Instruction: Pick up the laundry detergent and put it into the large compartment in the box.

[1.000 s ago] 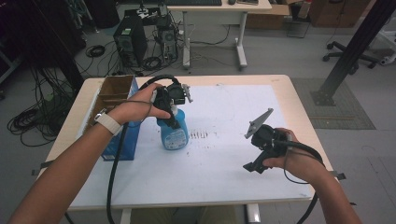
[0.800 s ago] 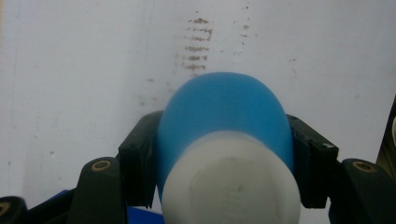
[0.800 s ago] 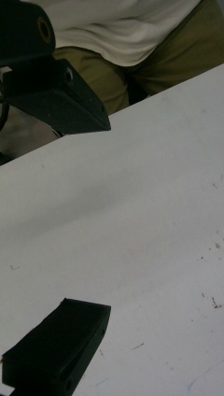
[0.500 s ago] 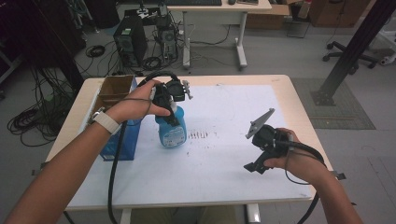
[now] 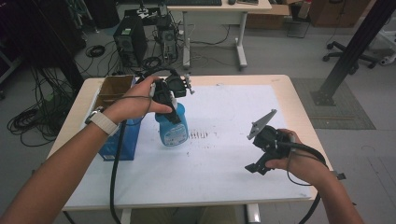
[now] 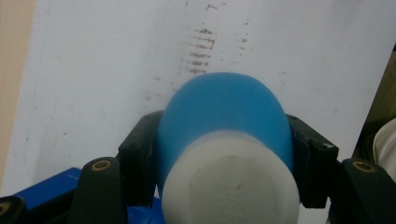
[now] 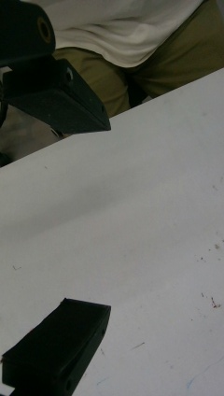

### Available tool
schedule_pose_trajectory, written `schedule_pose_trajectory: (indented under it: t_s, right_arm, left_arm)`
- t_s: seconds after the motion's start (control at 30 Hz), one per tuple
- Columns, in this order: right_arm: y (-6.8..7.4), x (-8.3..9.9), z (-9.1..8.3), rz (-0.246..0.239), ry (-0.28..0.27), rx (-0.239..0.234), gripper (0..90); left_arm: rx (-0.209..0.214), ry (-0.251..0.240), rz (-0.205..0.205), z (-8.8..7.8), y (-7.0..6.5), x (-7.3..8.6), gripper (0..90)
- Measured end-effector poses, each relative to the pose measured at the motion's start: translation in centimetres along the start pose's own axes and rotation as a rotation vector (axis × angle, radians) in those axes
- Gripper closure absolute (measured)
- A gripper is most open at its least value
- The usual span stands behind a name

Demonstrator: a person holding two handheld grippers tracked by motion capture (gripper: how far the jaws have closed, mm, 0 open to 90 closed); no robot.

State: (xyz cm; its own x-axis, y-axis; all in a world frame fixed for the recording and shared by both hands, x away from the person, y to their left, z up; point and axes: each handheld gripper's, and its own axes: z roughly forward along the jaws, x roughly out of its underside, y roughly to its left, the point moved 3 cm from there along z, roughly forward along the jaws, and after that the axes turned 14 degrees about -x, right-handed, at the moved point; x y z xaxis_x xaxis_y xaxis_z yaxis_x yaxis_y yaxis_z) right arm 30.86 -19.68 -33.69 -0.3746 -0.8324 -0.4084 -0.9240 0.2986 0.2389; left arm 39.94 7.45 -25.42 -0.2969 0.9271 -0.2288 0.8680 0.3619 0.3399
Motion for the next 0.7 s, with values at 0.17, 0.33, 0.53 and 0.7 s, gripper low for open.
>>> schedule_pose_trajectory:
  t_s: [0.17,0.33,0.53,0.7]
  right_arm:
    - [0.1,-0.1,-0.1,-0.007,-0.004,0.001,10.6]
    - [0.2,-0.2,-0.1,-0.008,-0.002,0.0,10.6]
    - [0.3,-0.3,-0.1,-0.017,-0.004,-0.002,10.6]
    - [0.3,-0.5,0.0,-0.023,0.004,-0.005,10.6]
  left_arm:
    - [-0.009,0.008,-0.04,-0.9,0.2,0.0,37.4]
    - [-0.016,0.019,-0.082,-1.6,0.4,0.2,37.4]
    - [-0.028,0.035,-0.124,-2.2,0.7,0.5,37.4]
    - [-0.034,0.043,-0.159,-2.7,1.0,0.8,37.3]
